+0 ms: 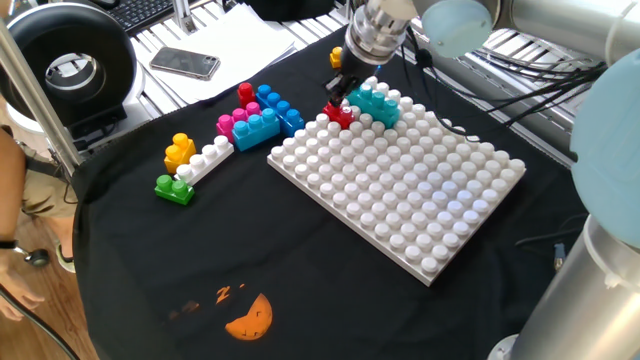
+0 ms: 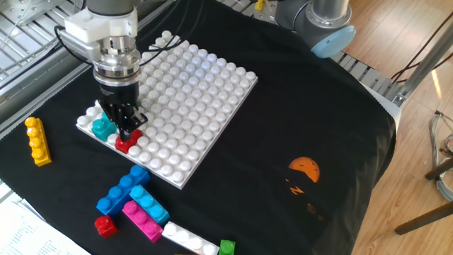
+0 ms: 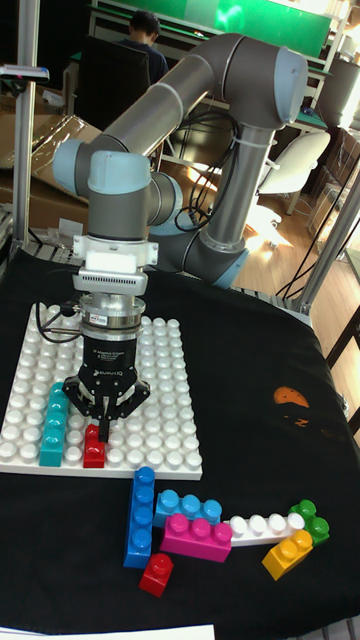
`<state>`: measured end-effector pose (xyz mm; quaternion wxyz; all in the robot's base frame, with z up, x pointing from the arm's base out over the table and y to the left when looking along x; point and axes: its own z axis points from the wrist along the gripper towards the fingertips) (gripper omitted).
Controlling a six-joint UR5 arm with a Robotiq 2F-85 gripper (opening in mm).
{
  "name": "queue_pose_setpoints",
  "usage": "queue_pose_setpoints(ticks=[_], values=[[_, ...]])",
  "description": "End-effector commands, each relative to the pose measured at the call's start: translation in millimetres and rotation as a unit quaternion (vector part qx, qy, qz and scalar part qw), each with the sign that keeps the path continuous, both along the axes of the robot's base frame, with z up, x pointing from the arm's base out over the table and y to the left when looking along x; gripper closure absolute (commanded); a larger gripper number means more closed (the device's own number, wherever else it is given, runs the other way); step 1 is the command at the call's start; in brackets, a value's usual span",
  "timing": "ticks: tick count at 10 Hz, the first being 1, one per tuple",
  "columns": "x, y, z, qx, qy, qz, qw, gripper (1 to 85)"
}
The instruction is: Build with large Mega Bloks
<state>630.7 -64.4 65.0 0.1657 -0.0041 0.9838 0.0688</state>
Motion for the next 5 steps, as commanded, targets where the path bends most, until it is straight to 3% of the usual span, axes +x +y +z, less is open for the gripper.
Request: queue_pose_setpoints(ticks=[1,4,5], values=[[16.8,19,3.4,0.014,-0.005,-0.007,0.9999,84.3],[37.3,35,1.4,0.003,-0.013,-0.004,0.9999,83.7],[42.2,34,-2.1,-0.004,-0.016,-0.001,0.9999,71.7]])
